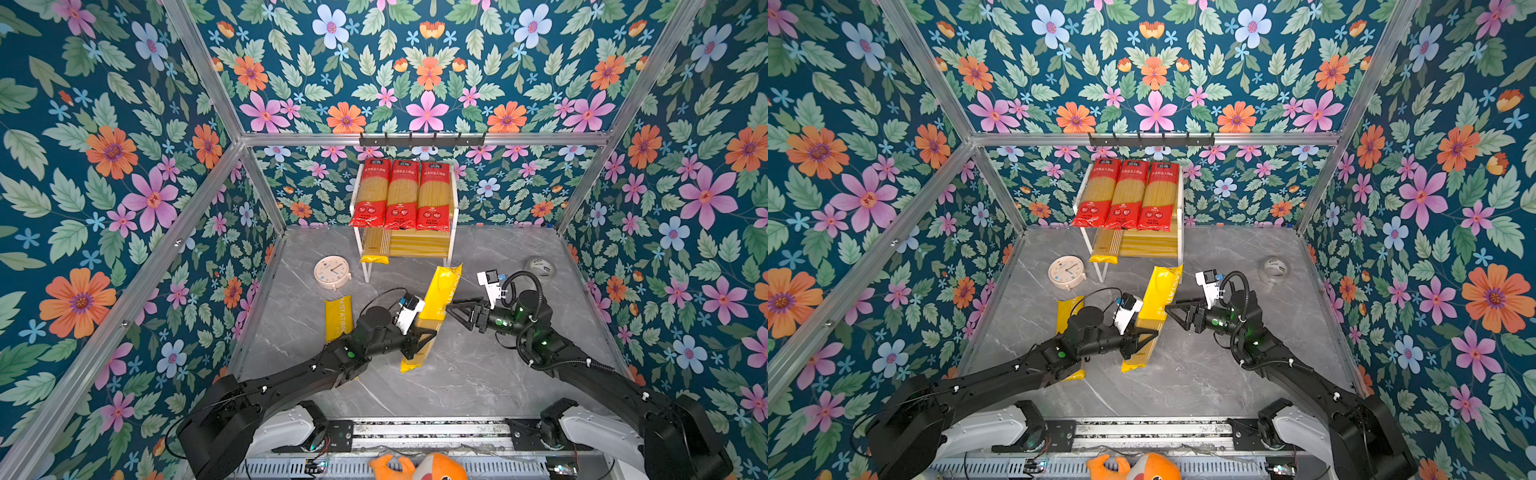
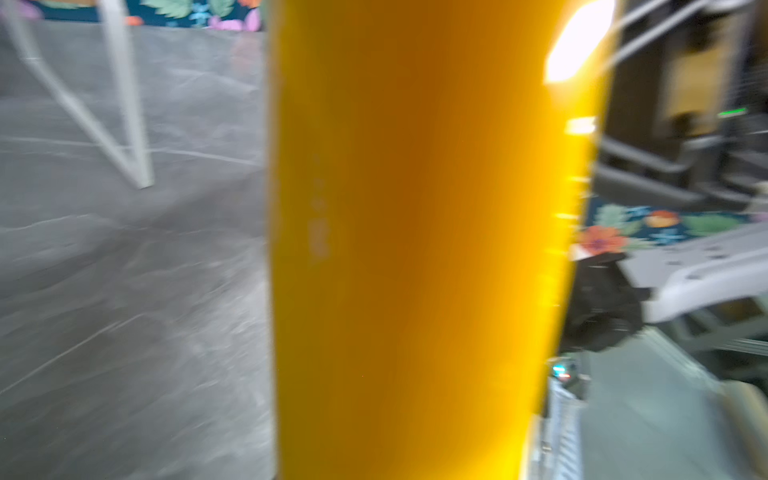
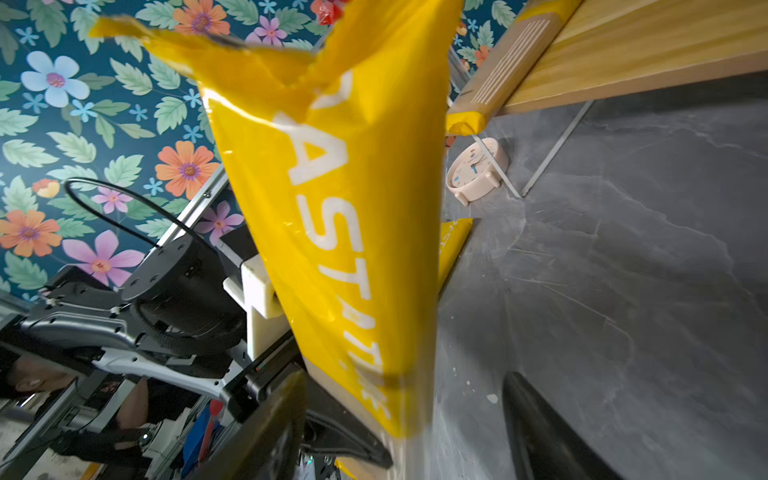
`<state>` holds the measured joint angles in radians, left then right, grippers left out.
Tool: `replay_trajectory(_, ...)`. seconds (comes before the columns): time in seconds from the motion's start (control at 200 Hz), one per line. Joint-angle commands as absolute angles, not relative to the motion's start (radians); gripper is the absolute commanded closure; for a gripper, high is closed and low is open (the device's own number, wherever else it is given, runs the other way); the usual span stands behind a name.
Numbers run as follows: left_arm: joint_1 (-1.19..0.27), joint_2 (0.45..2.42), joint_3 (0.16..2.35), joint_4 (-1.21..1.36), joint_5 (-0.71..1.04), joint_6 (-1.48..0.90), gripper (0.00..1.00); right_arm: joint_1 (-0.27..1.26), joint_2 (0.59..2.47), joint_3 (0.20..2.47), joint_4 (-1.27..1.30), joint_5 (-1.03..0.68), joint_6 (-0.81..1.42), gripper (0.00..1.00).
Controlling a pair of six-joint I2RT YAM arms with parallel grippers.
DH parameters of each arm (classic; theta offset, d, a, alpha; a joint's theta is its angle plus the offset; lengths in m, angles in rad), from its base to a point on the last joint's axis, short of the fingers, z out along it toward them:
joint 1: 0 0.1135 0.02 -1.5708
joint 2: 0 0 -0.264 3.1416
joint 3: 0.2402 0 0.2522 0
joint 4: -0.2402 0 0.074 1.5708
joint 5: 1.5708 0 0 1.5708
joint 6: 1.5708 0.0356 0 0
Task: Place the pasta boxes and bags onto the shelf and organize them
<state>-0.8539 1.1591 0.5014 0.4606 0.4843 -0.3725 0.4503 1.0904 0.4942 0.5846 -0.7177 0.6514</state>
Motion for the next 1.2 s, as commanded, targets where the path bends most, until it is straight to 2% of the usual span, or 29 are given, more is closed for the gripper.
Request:
replay_trajectory(0.0,-0.836,1.167,0.487,0.759,0.654,-0.466,1.0,0.431,1.133,0.508,0.767,-0.851,0.703,0.26)
replay_trajectory(0.115,-0.834,1.197,0.498,0.79,0.702,-0.486,1.0,0.428,1.215,0.555,0.884,-0.947,0.766,0.3)
replay_trajectory(0.21,-0.833,1.217,0.499,0.838,0.737,-0.51,1.0,0.427,1.286,0.592,0.991,-0.991,0.839,0.38)
replay_trajectory(0.42,-0.817,1.23,0.496,0.875,0.752,-0.546,1.0,0.428,1.365,0.618,1.152,-0.994,0.938,0.58)
replay_trajectory(0.66,-0.799,1.26,0.484,0.924,0.752,-0.611,1.0,0.429,1.408,0.629,1.219,-0.997,0.986,0.78)
replay_trajectory(0.79,-0.789,1.28,0.463,0.946,0.735,-0.659,0.88,0.428,1.41,0.634,1.199,-0.975,0.982,0.89)
replay_trajectory(0.95,-0.758,1.288,0.39,1.032,0.722,-0.749,0.76,0.428,1.428,0.635,1.16,-0.947,0.966,0.97)
replay_trajectory(1.005,-0.747,1.278,0.358,1.062,0.715,-0.768,0.69,0.429,1.438,0.639,1.149,-0.941,0.971,0.99)
replay_trajectory(1.195,-0.739,1.231,0.32,0.969,0.688,-0.715,0.56,0.43,1.458,0.684,1.064,-0.926,0.974,1.0)
